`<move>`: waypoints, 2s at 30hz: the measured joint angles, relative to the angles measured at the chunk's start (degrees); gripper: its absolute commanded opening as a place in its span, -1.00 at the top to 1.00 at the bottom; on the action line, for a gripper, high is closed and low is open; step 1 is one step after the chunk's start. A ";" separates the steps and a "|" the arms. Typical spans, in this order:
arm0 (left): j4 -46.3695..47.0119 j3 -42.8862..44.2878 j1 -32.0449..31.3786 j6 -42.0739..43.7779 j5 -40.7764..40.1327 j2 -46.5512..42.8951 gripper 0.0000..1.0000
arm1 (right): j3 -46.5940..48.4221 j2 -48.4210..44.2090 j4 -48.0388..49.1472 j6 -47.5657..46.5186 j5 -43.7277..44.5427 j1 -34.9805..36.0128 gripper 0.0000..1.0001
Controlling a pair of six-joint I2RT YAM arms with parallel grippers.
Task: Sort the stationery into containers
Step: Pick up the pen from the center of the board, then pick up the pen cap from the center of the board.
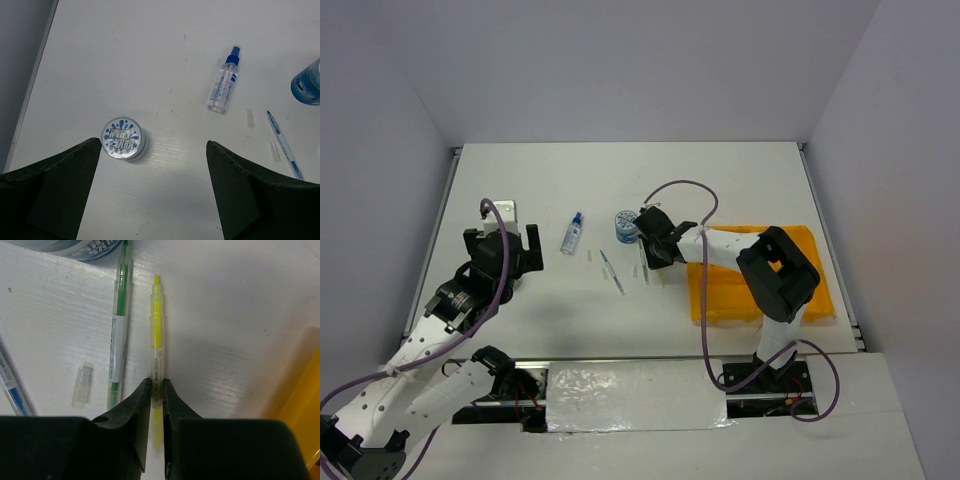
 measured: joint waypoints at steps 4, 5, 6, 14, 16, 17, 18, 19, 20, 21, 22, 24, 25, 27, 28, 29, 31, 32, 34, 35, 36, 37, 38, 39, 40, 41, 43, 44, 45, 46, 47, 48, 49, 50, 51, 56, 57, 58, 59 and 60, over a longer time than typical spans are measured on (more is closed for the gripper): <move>0.57 0.02 0.33 -0.28 3.65 1.86 -0.99 | -0.09 -0.17 -0.13 1.42 0.55 -0.02 1.00; 0.50 0.24 0.33 -0.79 4.98 2.78 -0.99 | -0.22 -0.37 -0.15 1.73 0.66 -0.02 1.00; 0.35 0.72 0.37 -1.86 6.23 4.00 -0.99 | -0.57 -0.72 -0.15 1.95 0.81 -0.04 1.00; 4.17 3.61 -1.66 -12.35 10.27 21.57 -0.99 | -6.34 -17.42 -4.61 2.56 1.03 0.00 1.00; 5.92 5.03 -2.67 -14.23 10.32 28.50 -0.98 | -7.02 -24.63 -4.98 2.56 1.03 0.07 1.00; 6.69 5.60 -2.97 -15.37 10.29 31.50 -0.93 | -7.30 -27.45 -5.01 2.58 1.05 0.17 1.00; 7.30 6.05 -3.26 -15.87 10.27 33.88 -0.86 | -7.58 -29.94 -5.05 2.58 1.07 0.33 1.00; 8.07 6.47 -3.45 -16.79 10.29 36.13 -0.75 | -8.13 -32.39 -4.94 2.58 1.01 0.59 1.00; 8.52 6.84 -3.48 -17.11 10.25 37.90 -0.50 | -8.81 -34.75 -5.18 2.60 1.05 0.96 1.00; 8.63 7.52 -3.48 -17.64 10.16 39.58 -0.44 | -9.49 -36.52 -5.49 2.67 0.98 1.36 1.00; 9.16 8.22 -3.48 -18.27 10.12 41.22 -0.43 | -10.10 -38.03 -5.84 2.80 0.85 1.79 1.00; 9.94 10.32 -3.45 -18.45 9.70 44.70 -0.36 | -11.34 -40.41 -6.86 2.89 0.37 2.60 1.00; 10.56 11.34 -3.45 -18.49 9.64 46.31 -0.33 | -11.80 -41.55 -7.56 3.02 0.17 2.97 1.00; 10.91 13.49 -3.43 -18.49 9.51 49.66 -0.31 | -12.22 -43.17 -8.83 3.19 0.11 3.48 1.00; 11.52 14.34 -3.41 -18.49 9.53 51.36 -0.30 | -12.37 -44.11 -9.31 3.19 0.11 3.65 1.00; 12.26 14.91 -3.41 -18.49 9.62 52.85 -0.30 | -12.46 -44.92 -9.70 3.19 0.11 3.74 1.00; 13.33 15.08 -3.41 -18.49 10.03 55.30 -0.26 | -12.48 -46.34 -10.21 3.19 0.15 3.78 1.00; 13.46 15.08 -3.41 -18.47 10.25 56.00 -0.21 | -12.48 -46.84 -10.34 3.19 0.15 3.80 1.00; 13.81 15.10 -3.41 -18.45 10.71 57.35 -0.10 | -12.48 -47.47 -10.58 3.19 0.13 3.89 1.00; 14.03 15.13 -3.39 -18.36 11.02 57.90 -0.09 | -12.50 -47.69 -10.62 3.19 0.09 3.93 1.00; 14.23 15.19 -3.37 -18.36 11.28 58.40 -0.09 | -12.61 -47.89 -10.60 3.19 0.07 3.98 1.00; 14.32 15.39 -3.30 -18.38 11.34 58.93 -0.07 | -12.79 -48.06 -10.60 3.19 -0.07 4.00 1.00; 14.47 15.61 -3.21 -18.38 11.45 59.41 -0.07 | -13.00 -48.24 -10.73 3.19 -0.13 4.04 1.00; 14.84 15.67 -3.17 -18.38 11.61 59.93 -0.04 | -13.22 -48.35 -10.78 3.19 -0.20 4.04 1.00; 15.19 15.69 -3.13 -18.38 11.80 60.35 -0.01 | -13.38 -48.46 -10.84 3.17 -0.31 4.04 1.00; 15.39 15.69 -3.10 -18.43 11.91 60.74 0.01 | -13.57 -48.50 -10.82 3.17 -0.33 4.04 1.00; 15.65 15.67 -3.10 -18.45 12.20 61.24 0.05 | -13.66 -48.50 -10.99 3.15 -0.37 4.04 1.00; 15.78 15.67 -3.10 -18.47 12.26 61.42 0.06 | -13.66 -48.50 -10.99 3.15 -0.50 4.04 1.00; 15.93 15.67 -3.08 -18.47 12.39 61.55 0.10 | -13.66 -48.50 -10.99 3.13 -0.63 4.04 1.00; 16.04 15.67 -3.06 -18.47 12.57 61.61 0.13 | -13.66 -48.50 -10.99 3.08 -0.76 4.09 1.00; 16.22 15.65 -3.02 -18.49 12.68 61.70 0.17 | -13.66 -48.50 -10.99 3.02 -0.87 4.13 1.00; 16.48 15.65 -2.99 -18.51 12.76 61.83 0.32 | -13.66 -48.50 -11.02 2.99 -0.96 4.15 1.00; 16.76 15.65 -2.95 -18.69 12.83 61.96 0.41 | -13.66 -48.52 -11.02 2.99 -1.05 4.24 1.00; 17.00 15.61 -2.95 -18.71 12.96 62.14 0.48 | -13.66 -48.54 -11.02 2.99 -1.14 4.39 1.00; 17.29 15.61 -2.86 -18.75 13.03 62.20 0.52 | -13.66 -48.57 -11.04 2.99 -1.18 4.52 1.00; 19.26 14.34 -2.80 -19.89 13.14 61.79 0.76 | -13.66 -49.35 -11.69 2.99 -1.70 4.92 1.00; 20.24 13.42 -2.80 -20.06 13.14 61.26 0.95 | -13.66 -49.70 -11.78 2.97 -1.90 4.94 1.00; 20.96 12.44 -2.80 -20.31 13.25 60.57 1.00 | -13.66 -50.10 -11.80 2.97 -2.25 4.94 1.00; 21.42 11.32 -2.80 -20.87 13.40 59.76 1.00 | -13.66 -50.45 -11.78 2.97 -2.56 4.94 1.00; 21.79 10.10 -2.80 -21.20 13.64 58.71 1.00 | -13.66 -50.77 -11.78 2.95 -2.95 4.96 1.00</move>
